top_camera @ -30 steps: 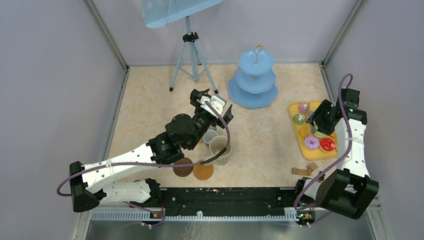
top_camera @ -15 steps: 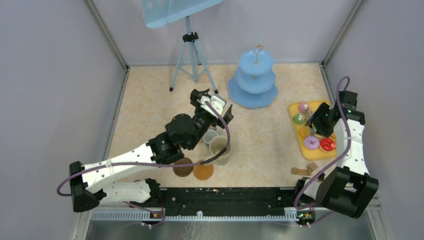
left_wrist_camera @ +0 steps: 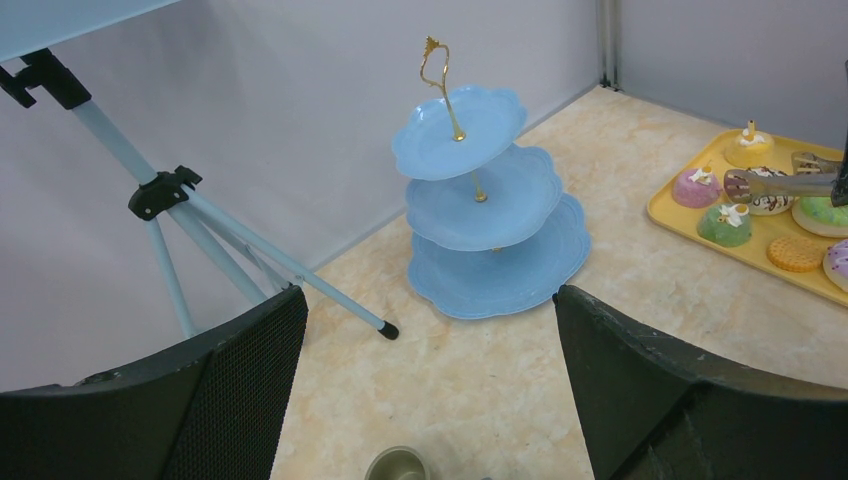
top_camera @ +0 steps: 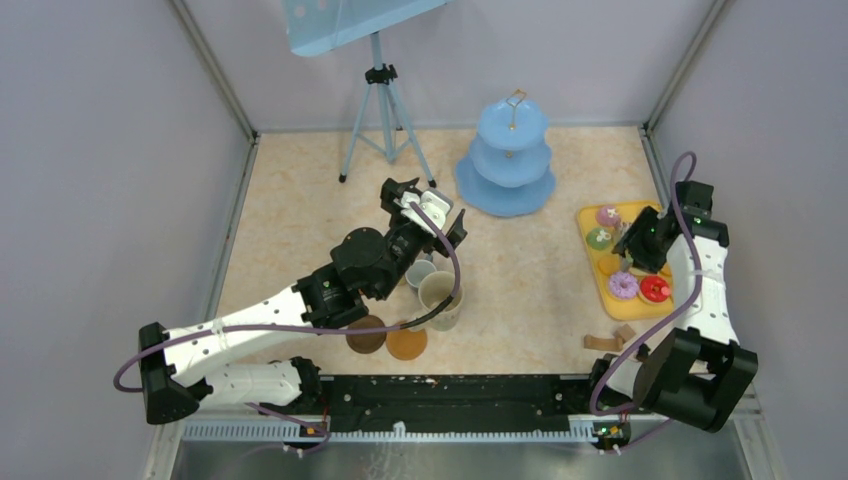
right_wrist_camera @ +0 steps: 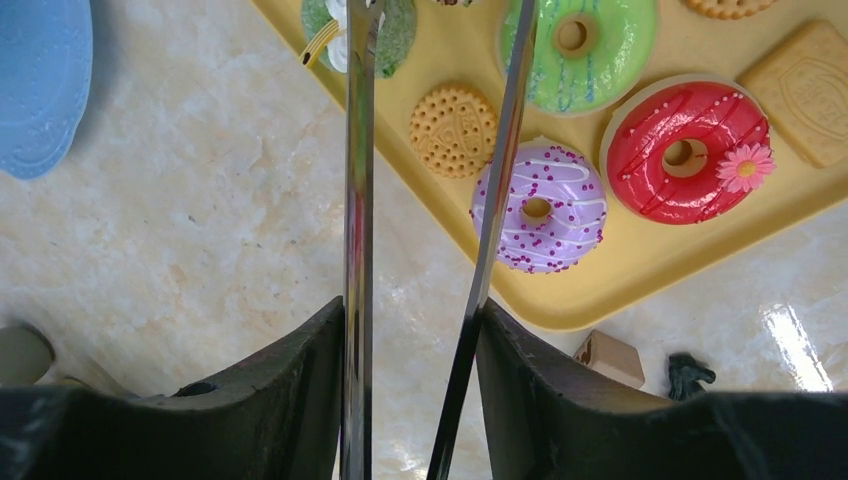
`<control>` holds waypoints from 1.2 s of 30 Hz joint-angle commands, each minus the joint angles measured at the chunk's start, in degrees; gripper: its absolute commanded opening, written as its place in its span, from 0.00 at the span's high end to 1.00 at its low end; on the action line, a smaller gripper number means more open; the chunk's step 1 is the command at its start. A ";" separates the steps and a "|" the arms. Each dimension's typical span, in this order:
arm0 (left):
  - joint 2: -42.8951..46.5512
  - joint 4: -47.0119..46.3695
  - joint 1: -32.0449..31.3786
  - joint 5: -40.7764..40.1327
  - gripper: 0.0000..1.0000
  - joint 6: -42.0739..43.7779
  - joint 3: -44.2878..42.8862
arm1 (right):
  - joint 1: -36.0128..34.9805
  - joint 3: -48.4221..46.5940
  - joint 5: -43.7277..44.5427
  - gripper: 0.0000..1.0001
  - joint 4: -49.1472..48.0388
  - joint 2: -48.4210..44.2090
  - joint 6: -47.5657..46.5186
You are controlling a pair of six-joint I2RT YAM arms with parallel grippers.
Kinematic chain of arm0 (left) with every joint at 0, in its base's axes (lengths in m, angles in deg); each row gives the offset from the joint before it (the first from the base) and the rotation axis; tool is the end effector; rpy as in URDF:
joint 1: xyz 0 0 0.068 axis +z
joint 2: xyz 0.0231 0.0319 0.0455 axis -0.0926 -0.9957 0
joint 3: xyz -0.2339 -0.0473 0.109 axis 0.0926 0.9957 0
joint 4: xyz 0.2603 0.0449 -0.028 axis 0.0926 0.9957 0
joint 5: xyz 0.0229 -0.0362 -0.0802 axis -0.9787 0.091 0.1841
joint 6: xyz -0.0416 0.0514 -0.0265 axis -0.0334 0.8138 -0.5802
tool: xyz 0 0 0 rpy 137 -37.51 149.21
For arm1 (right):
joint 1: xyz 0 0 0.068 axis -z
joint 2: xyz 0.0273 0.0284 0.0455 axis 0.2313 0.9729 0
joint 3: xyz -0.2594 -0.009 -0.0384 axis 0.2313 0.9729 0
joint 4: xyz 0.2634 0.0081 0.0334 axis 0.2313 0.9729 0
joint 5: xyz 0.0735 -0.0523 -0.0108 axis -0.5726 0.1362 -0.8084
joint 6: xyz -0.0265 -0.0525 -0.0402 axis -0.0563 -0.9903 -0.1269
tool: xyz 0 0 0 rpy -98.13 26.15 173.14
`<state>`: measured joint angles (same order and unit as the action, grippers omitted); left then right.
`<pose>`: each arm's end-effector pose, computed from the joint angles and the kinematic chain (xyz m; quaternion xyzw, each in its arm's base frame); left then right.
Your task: Serve the afternoon tea
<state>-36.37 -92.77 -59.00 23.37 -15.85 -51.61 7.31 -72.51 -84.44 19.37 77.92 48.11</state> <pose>0.1471 -0.2372 0.3928 0.2783 0.6058 -0.1163 0.7362 0.2372 -0.0819 0.2441 0.3209 0.9113 0.0565 0.2517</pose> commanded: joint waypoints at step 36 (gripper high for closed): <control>0.98 -0.87 -0.29 0.49 0.01 -0.70 -0.93 | -1.66 -3.18 -13.22 0.75 -6.12 -7.38 -1.14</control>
<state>-36.37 -92.67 -59.00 23.39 -15.87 -51.61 7.70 -73.42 -88.64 18.43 70.82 45.99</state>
